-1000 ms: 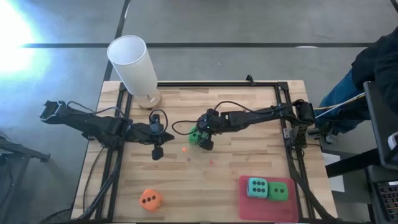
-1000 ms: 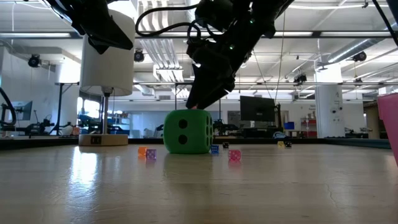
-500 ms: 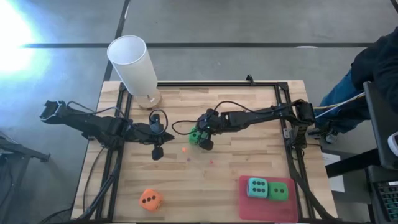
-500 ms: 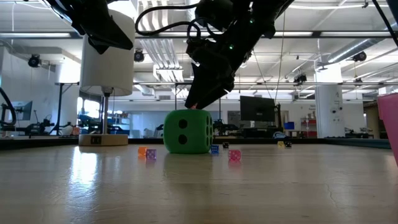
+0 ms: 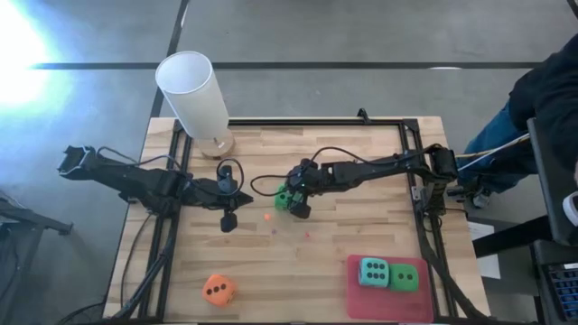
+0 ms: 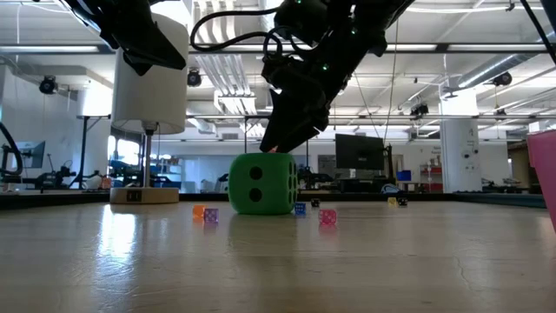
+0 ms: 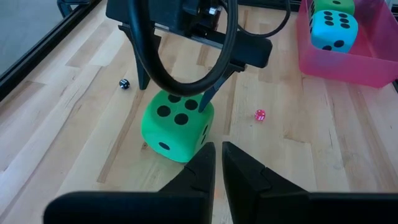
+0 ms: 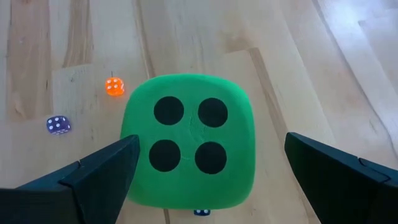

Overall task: Pick & Place Dice
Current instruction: Put the large green die into the bin

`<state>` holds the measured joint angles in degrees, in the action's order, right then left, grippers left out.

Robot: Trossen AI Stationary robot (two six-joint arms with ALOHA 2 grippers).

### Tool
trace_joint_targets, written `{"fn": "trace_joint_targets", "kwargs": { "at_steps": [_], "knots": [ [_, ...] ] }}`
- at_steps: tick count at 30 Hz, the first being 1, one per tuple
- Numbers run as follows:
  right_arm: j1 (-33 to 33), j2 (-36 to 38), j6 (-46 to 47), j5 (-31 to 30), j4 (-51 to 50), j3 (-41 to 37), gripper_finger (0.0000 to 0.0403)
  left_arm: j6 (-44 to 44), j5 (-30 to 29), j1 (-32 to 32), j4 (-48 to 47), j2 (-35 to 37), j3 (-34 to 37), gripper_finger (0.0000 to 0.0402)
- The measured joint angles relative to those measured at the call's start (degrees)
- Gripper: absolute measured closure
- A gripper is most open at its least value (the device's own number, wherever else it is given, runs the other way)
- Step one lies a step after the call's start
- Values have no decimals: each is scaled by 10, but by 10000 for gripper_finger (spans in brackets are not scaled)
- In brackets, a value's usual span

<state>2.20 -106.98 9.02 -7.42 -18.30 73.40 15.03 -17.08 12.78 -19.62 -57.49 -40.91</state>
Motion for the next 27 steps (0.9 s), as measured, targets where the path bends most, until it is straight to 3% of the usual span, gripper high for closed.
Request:
{"fn": "trace_joint_targets", "kwargs": {
  "at_steps": [27],
  "knots": [
    [-3,0,-1,7,0,11,3,0,0,0,0,0,0,366]
  ]
}}
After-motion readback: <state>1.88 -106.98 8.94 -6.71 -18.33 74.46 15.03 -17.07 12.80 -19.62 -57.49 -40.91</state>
